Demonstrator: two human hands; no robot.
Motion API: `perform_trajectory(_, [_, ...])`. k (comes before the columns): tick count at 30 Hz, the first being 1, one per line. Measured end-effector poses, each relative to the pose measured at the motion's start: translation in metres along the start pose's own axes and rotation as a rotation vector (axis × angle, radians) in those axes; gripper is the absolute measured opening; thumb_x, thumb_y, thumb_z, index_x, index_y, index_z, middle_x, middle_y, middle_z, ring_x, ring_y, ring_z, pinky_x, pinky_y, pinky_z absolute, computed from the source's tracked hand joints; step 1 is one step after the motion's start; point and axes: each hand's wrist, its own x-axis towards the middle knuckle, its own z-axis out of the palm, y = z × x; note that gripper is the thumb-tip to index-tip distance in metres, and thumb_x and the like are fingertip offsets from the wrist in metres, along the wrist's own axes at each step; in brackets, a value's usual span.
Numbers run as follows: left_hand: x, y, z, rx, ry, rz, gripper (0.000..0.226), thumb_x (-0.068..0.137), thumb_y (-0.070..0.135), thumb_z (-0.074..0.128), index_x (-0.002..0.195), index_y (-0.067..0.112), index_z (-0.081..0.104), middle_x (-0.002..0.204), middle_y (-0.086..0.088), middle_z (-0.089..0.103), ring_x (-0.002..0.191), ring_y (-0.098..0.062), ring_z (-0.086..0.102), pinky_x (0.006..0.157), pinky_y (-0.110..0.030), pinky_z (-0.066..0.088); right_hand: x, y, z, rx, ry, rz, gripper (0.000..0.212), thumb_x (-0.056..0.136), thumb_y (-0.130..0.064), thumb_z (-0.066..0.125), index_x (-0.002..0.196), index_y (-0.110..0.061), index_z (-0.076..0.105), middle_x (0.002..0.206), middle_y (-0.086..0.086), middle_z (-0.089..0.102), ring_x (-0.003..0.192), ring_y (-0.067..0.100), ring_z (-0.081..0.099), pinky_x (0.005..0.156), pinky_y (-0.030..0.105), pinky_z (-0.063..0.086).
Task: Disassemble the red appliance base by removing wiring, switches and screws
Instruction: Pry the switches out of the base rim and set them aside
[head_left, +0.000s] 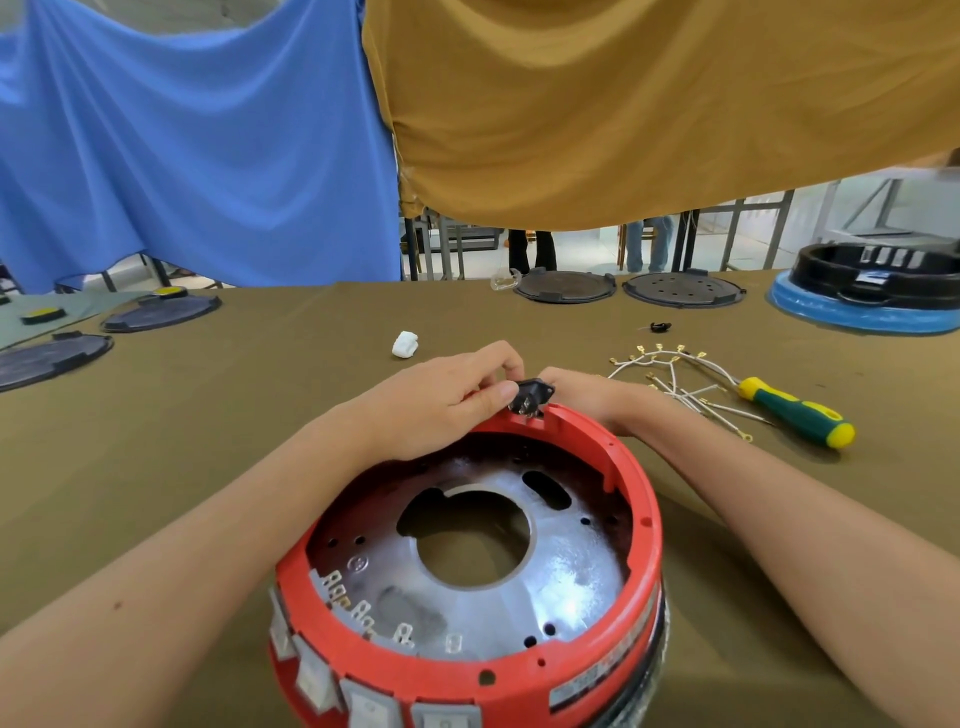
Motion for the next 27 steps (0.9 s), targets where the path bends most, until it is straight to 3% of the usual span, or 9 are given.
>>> perform_trajectory(3, [0.0,0.0,0.0,0.005,-0.009,-0.005,0.014,0.104,0.037,0.035,0.114,0.033,0.045,0.094,0.005,0.058,0.077,-0.001,0.048,0.073,-0.018,0.04,-0.001,0.001,0.001,0.036,-0.002,-0.035,0.027,0.097,-0.002,0.051,0.07,-0.004,0.055,0.063,0.008,0.044,0.062,0.022,0.036,0.067,0.039,0.031])
perform_trajectory(7, [0.0,0.0,0.0,0.021,-0.01,-0.005,0.014,0.104,0.039,0.034,0.114,0.036,0.044,0.095,0.008,0.058,0.08,-0.002,0.05,0.076,-0.024,0.043,-0.005,0.006,-0.001,0.083,0.063,-0.015,0.039,0.1,-0.029,0.051,0.067,-0.008,0.053,0.068,0.013,0.044,0.064,0.025,0.036,0.061,0.038,0.031])
perform_trajectory(10, [-0.001,0.0,0.0,0.029,-0.007,-0.002,0.015,0.104,0.04,0.034,0.114,0.037,0.043,0.096,0.011,0.057,0.082,-0.001,0.05,0.075,-0.023,0.042,-0.006,0.01,-0.012,0.1,0.281,0.03,0.044,0.103,-0.036,0.045,0.068,-0.011,0.051,0.058,0.009,0.048,0.047,0.02,0.039,0.049,0.033,0.035])
perform_trajectory(12, [-0.002,0.002,0.0,0.035,-0.009,-0.006,0.016,0.103,0.041,0.033,0.115,0.036,0.044,0.096,0.011,0.057,0.082,-0.001,0.05,0.076,-0.024,0.042,-0.009,0.01,-0.023,0.283,0.439,0.084,0.046,0.103,-0.048,0.043,0.074,-0.013,0.05,0.057,0.004,0.053,0.045,0.016,0.043,0.043,0.027,0.04])
perform_trajectory(15, [-0.002,0.002,-0.001,0.028,0.002,-0.017,0.018,0.103,0.041,0.035,0.115,0.033,0.046,0.095,0.008,0.059,0.083,-0.004,0.051,0.078,-0.026,0.045,-0.021,-0.001,-0.037,0.634,0.26,0.043,0.054,0.09,-0.068,0.048,0.088,-0.014,0.047,0.073,0.004,0.063,0.061,0.015,0.054,0.058,0.027,0.052])
perform_trajectory(17, [-0.002,0.0,-0.001,0.014,0.006,-0.031,0.016,0.103,0.041,0.036,0.112,0.033,0.047,0.089,0.01,0.059,0.079,-0.002,0.051,0.075,-0.026,0.044,-0.029,-0.011,-0.038,0.624,0.113,-0.064,0.05,0.085,-0.056,0.066,0.102,-0.013,0.05,0.093,0.005,0.068,0.079,0.014,0.063,0.071,0.029,0.056])
perform_trajectory(20, [-0.001,-0.001,-0.003,-0.077,0.03,-0.112,0.015,0.102,0.028,0.036,0.104,0.036,0.048,0.084,0.007,0.058,0.075,-0.008,0.054,0.071,-0.032,0.045,-0.04,-0.028,-0.025,0.43,0.094,-0.105,0.059,0.075,-0.035,0.083,0.117,-0.015,0.047,0.105,-0.001,0.073,0.094,0.011,0.07,0.08,0.026,0.058])
perform_trajectory(23, [0.001,0.0,-0.006,-0.099,0.022,-0.2,0.019,0.098,0.017,0.038,0.103,0.029,0.053,0.084,0.007,0.058,0.081,-0.023,0.059,0.076,-0.036,0.049,-0.047,-0.038,-0.004,0.197,0.188,-0.095,0.053,0.075,-0.033,0.087,0.1,-0.019,0.042,0.095,-0.001,0.073,0.08,0.007,0.064,0.076,0.026,0.053])
perform_trajectory(27, [0.0,0.001,-0.009,-0.147,0.011,-0.252,0.02,0.098,0.018,0.043,0.101,0.02,0.063,0.075,0.011,0.056,0.076,-0.016,0.055,0.07,-0.03,0.044,-0.051,-0.044,0.009,0.022,0.375,-0.145,0.051,0.076,-0.029,0.084,0.088,-0.024,0.035,0.087,0.01,0.067,0.068,0.012,0.048,0.07,0.035,0.047])
